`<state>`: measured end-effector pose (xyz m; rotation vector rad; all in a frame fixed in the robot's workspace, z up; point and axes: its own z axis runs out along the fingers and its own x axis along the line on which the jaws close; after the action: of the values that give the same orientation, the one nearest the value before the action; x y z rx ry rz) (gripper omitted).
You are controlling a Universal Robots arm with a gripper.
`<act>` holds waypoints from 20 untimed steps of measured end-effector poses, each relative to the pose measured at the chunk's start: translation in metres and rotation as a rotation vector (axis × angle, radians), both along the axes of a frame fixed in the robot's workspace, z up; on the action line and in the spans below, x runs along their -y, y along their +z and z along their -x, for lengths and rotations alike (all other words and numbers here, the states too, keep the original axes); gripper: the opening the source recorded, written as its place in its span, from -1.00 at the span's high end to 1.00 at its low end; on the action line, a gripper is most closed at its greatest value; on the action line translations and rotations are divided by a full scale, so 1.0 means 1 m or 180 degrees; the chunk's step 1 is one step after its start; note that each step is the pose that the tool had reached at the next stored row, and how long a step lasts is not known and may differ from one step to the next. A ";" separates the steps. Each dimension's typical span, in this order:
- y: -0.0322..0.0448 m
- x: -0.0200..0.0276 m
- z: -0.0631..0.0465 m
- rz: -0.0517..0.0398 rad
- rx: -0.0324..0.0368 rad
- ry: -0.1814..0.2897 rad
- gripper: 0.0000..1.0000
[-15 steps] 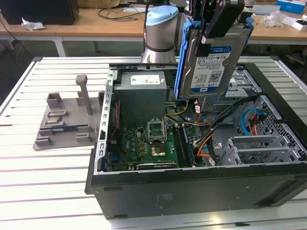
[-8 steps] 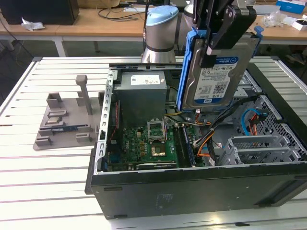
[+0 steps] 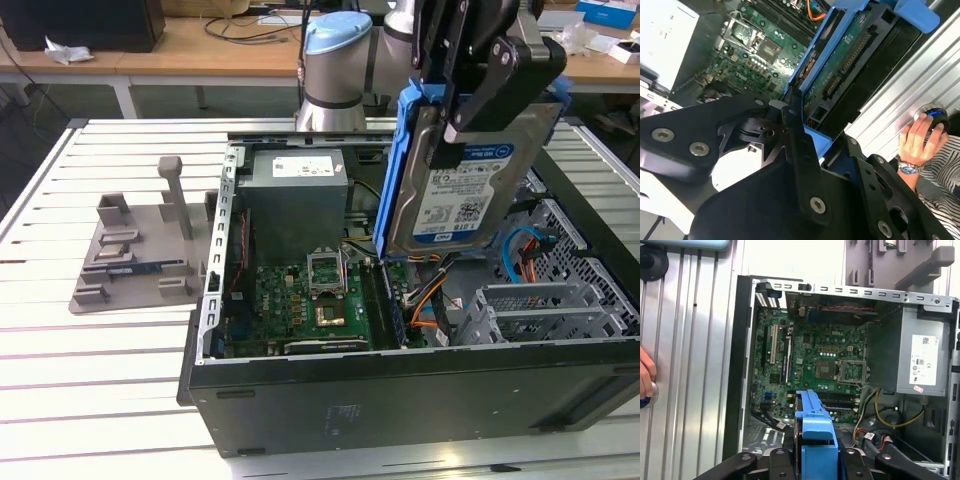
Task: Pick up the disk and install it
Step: 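Pick up the disk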
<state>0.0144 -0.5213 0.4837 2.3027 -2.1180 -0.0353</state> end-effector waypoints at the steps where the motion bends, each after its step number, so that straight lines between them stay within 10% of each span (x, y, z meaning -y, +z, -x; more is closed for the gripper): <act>1: -0.0001 0.0049 0.000 0.0000 0.0000 -0.0002 0.26; 10: -0.0024 0.0191 -0.009 0.0001 -0.0002 -0.0072 0.26; 20: -0.0055 0.0199 -0.048 0.0002 -0.0009 -0.0083 0.26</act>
<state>0.0627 -0.5412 0.4783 2.2735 -2.1465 -0.0381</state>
